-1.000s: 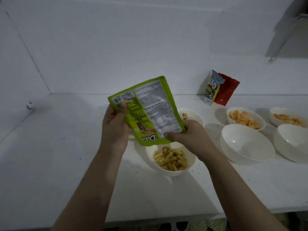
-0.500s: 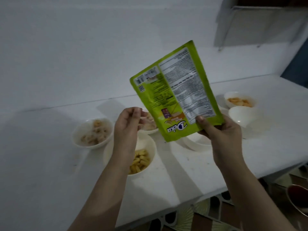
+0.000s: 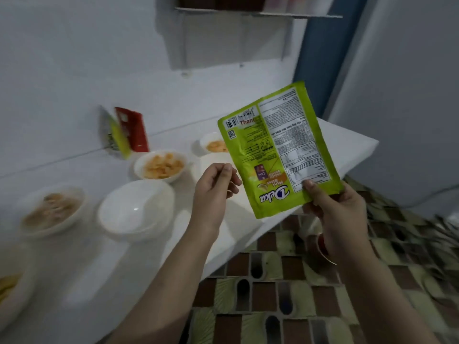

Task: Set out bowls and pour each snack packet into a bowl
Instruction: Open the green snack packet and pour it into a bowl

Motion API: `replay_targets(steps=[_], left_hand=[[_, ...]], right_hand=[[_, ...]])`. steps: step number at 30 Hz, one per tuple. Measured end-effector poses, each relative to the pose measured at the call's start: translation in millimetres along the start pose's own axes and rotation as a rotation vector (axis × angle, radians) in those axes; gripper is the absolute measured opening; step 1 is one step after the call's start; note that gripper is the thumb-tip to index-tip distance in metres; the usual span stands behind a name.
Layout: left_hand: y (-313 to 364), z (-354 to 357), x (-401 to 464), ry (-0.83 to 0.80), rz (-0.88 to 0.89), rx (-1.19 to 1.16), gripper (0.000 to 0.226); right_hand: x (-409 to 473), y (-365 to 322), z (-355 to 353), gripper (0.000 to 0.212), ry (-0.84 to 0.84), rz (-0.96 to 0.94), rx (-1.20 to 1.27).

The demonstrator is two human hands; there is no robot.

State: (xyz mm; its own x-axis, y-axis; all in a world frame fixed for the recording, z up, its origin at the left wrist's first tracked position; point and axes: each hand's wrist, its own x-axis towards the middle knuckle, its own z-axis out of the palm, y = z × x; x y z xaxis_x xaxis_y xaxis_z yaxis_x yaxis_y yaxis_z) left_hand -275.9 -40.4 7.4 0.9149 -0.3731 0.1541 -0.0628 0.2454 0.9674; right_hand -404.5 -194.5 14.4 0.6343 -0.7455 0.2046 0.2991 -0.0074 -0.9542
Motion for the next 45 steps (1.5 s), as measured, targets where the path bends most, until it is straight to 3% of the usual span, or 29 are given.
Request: replay_targets(steps=[4,9,13,16,22,28,32,35,38,42,45], left_hand=[[-29,81,2,-0.142,-0.066,0.032,0.023],[-72,167,10,-0.306,-0.161,0.048,0.022],[-117,234,22,-0.397,-0.239,0.080,0.022],[-153,278,38,-0.435,-0.305,0.103,0.021],[-237,372,90,-0.516,-0.388,0.222,0.020],[-367,441,125,-0.548,-0.507,0.384,0.019],[-492,461,127,-0.533,-0.582,0.421,0.016],[-592,462,127,-0.518,-0.608,0.447,0.016],[-677,457,130,-0.508,-0.621,0.472,0.019],[-745,451,138,-0.507,-0.606,0.510,0.023],[-740,452,138,-0.538,-0.545,0.548,0.021]], right_hand=[[18,3,-75,0.009,0.141,0.025,0.023],[36,22,-161,0.040,0.347,0.105,0.042],[59,46,-227,0.006,0.522,0.149,0.015],[82,65,-269,0.015,0.598,0.186,-0.043],[148,123,-351,0.009,0.739,0.357,-0.107],[208,245,-430,0.011,0.767,0.616,-0.272],[239,375,-488,0.014,0.630,0.723,-0.412],[263,507,-539,0.030,0.548,0.746,-0.613],[285,570,-541,0.026,0.476,0.753,-0.758],[281,640,-543,0.039,0.594,0.696,-0.720],[271,639,-528,0.024,0.699,0.626,-0.586]])
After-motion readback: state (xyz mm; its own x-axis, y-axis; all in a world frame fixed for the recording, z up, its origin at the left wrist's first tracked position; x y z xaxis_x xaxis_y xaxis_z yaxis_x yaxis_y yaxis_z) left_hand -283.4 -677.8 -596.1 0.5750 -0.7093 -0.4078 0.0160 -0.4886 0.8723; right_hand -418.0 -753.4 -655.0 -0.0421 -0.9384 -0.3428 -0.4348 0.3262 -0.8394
